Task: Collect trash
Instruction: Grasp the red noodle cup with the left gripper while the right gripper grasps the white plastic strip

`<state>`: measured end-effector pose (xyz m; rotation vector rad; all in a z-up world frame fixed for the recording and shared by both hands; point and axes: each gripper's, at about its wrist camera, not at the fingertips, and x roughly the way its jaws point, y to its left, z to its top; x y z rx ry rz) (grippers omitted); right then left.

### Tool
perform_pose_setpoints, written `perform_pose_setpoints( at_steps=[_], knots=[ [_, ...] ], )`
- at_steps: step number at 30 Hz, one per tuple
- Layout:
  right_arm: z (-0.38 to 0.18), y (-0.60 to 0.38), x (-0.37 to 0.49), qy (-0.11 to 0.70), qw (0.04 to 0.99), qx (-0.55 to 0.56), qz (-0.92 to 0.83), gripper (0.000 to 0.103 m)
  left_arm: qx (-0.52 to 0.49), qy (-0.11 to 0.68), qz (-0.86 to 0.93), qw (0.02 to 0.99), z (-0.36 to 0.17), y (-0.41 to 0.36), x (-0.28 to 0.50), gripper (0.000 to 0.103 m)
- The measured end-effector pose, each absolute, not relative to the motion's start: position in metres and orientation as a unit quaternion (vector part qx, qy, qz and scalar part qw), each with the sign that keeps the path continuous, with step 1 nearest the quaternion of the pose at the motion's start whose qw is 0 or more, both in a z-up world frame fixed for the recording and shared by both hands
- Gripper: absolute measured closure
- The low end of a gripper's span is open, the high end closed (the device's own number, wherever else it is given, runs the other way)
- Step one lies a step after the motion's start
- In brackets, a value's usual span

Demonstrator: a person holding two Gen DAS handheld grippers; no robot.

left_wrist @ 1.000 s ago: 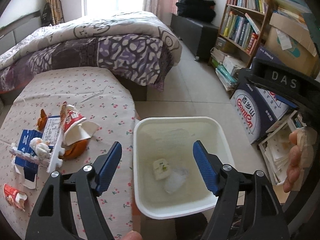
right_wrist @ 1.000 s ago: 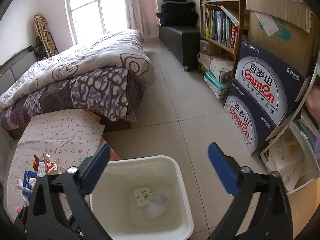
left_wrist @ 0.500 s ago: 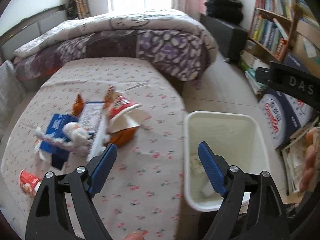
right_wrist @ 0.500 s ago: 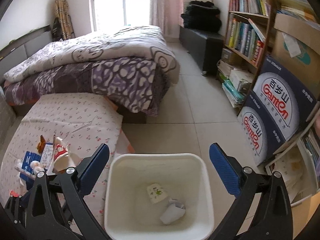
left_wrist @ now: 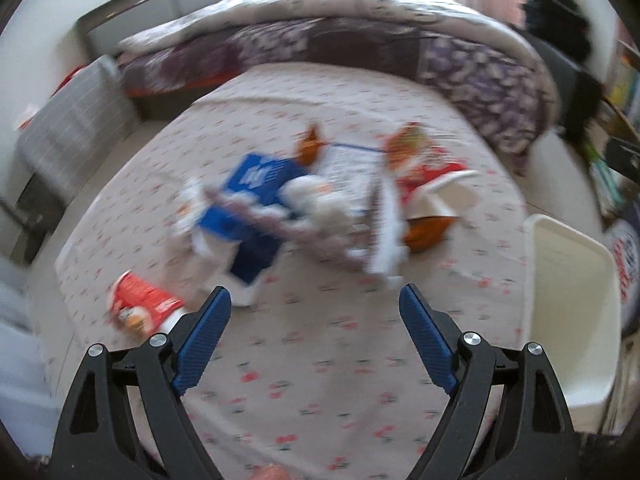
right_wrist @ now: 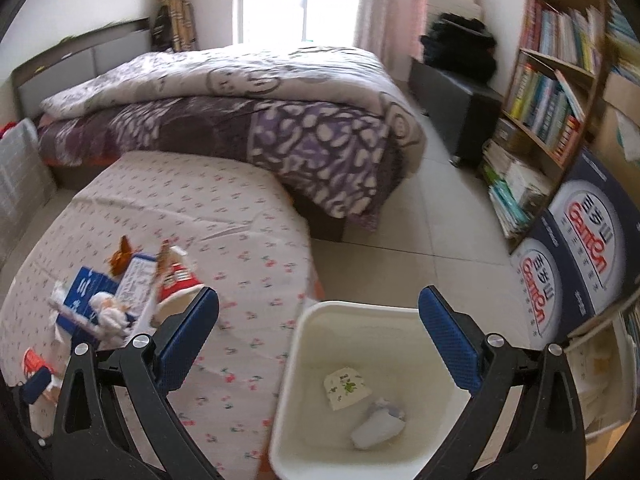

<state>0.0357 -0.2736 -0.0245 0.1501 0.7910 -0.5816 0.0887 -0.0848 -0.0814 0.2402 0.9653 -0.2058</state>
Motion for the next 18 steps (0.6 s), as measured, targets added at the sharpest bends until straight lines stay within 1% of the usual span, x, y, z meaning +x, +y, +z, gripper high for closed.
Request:
perform_pose_setpoints(
  at_steps=[3,7,11,18],
  knots=[
    [-0.029,-0.256,0.048,0.387,0.883,0.064,-0.259,0.007,0.078,0.473,-0.049,0.876,-0.082,-0.053,0.097,0.019],
    [-0.035,-0.232,0.064,0.396,0.888,0.048,-0.23,0.007,-0.014,0.49,0.005,0.871,-0.079,-0.003,0.11,0.019],
    [-0.039,-0.206,0.077,0.399,0.895,0.021,-0.201,0.007,-0.106,0.521,0.043,0.846,-0.085,0.042,0.124,0.019],
    [-0.053,-0.163,0.095,0.409,0.9,-0.056,-0.139,0.007,-0.189,0.564,0.068,0.801,-0.116,0.082,0.142,0.019]
  ],
)
